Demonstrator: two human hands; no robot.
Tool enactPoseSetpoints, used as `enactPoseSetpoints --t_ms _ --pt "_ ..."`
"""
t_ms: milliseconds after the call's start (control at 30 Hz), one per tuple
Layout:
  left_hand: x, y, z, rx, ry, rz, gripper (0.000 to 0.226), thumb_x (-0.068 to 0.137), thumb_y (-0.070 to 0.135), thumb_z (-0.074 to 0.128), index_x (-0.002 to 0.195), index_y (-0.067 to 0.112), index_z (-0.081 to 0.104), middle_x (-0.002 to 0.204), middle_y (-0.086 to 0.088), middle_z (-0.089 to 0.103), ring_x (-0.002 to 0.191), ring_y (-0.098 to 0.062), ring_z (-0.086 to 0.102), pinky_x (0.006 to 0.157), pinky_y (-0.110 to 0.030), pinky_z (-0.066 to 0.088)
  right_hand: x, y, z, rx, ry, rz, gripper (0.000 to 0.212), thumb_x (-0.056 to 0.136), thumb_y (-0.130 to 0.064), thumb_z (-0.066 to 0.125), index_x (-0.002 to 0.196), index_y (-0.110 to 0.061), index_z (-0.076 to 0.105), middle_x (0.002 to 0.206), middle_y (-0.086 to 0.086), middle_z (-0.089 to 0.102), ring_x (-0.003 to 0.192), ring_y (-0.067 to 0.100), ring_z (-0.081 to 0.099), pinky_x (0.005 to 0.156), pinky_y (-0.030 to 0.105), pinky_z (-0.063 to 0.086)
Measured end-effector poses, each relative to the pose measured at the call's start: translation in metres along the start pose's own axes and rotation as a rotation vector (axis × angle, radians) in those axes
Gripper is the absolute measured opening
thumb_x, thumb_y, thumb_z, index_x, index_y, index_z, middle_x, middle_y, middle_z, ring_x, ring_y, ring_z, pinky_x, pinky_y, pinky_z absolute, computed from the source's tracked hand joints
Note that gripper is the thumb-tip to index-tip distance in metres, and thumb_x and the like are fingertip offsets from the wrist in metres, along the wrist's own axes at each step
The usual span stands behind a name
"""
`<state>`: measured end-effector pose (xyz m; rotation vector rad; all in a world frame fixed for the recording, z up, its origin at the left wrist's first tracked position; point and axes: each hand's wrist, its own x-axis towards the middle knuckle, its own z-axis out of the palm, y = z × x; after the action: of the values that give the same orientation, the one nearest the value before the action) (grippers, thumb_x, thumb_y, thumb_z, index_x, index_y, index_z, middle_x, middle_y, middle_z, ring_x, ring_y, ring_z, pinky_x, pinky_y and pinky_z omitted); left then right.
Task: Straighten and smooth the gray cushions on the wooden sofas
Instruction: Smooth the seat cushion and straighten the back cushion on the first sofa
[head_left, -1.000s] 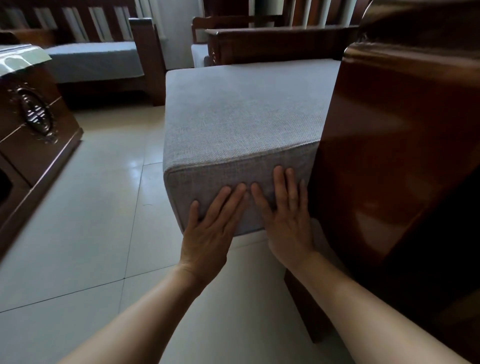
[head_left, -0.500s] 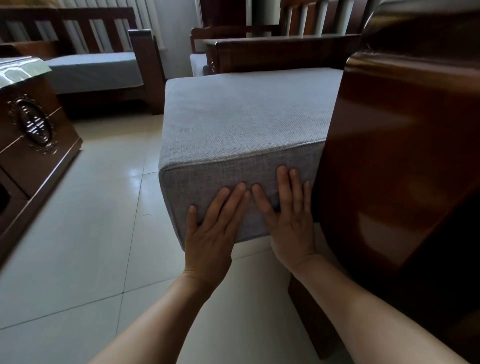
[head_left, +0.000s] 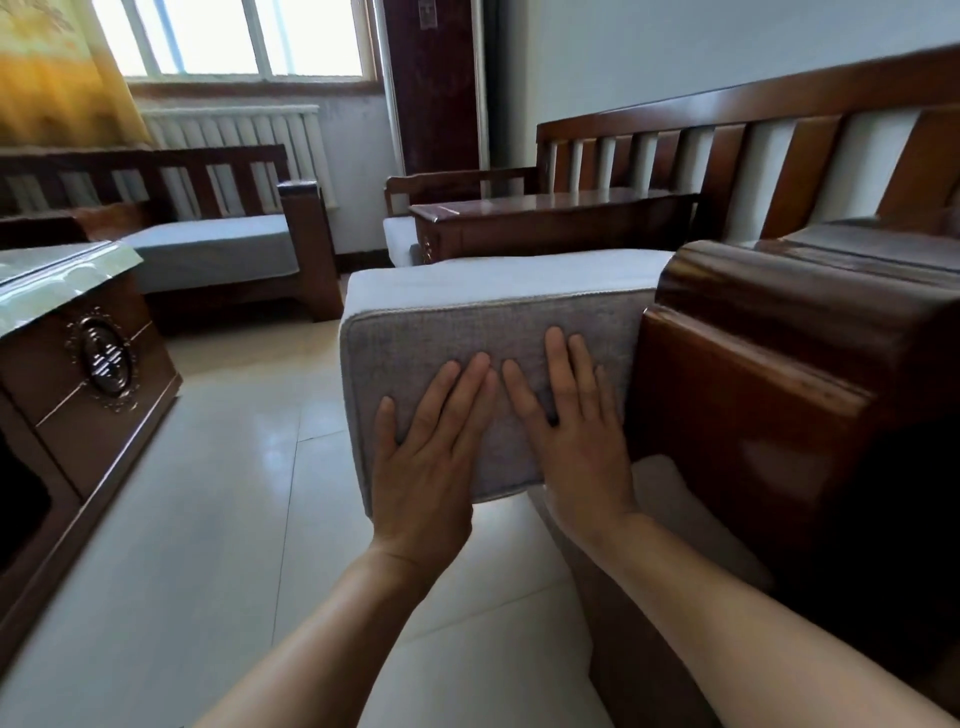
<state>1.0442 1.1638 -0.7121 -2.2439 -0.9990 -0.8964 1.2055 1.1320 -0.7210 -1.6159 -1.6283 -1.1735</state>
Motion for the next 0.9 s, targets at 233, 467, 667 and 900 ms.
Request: enactPoseSetpoints --t_ms 233,467,667,900 --pt "0.028 -0.006 -0.021 -0.032 0.008 0.022 0.102 0.056 0.014 0.064 0.149 0.018 0.023 0.155 0.001 0.027 0.142 -0.019 0.024 0.114 -0.045 0.003 0.028 0.005 -0.013 -0.072 -0.050 0.009 0.106 0.066 -0.020 0.078 0.150 -0.019 0.014 0.153 0.020 0.016 0.142 0.038 0.017 0.112 0.053 0.021" --pt "0.054 -0.012 -0.033 -0.013 0.013 0.034 0.106 0.056 0.021 0.076 0.149 0.018 0.025 0.157 0.001 0.023 0.144 -0.018 0.019 0.114 -0.047 0.003 0.055 0.010 -0.022 -0.038 -0.017 0.035 0.084 0.070 -0.018 0.061 0.146 -0.019 0.026 0.152 0.020 0.019 0.140 0.038 0.021 0.110 0.054 0.026" --pt "0.079 -0.016 -0.048 0.004 0.011 0.045 0.097 0.062 0.026 0.066 0.149 0.018 0.027 0.158 0.000 0.023 0.145 -0.019 0.018 0.114 -0.047 0.003 0.081 0.018 -0.030 -0.021 -0.025 0.065 0.087 0.068 -0.020 0.065 0.146 -0.018 0.028 0.152 0.020 0.020 0.140 0.038 0.020 0.110 0.052 0.026" --pt "0.121 -0.022 -0.069 0.018 0.067 0.006 0.103 0.060 0.043 0.073 0.148 0.015 0.030 0.157 -0.004 0.025 0.145 -0.024 0.020 0.111 -0.055 0.006 0.132 0.030 -0.051 0.034 -0.049 0.030 0.097 0.062 -0.019 0.083 0.145 -0.014 0.035 0.150 0.021 0.033 0.136 0.039 0.035 0.108 0.049 0.030"
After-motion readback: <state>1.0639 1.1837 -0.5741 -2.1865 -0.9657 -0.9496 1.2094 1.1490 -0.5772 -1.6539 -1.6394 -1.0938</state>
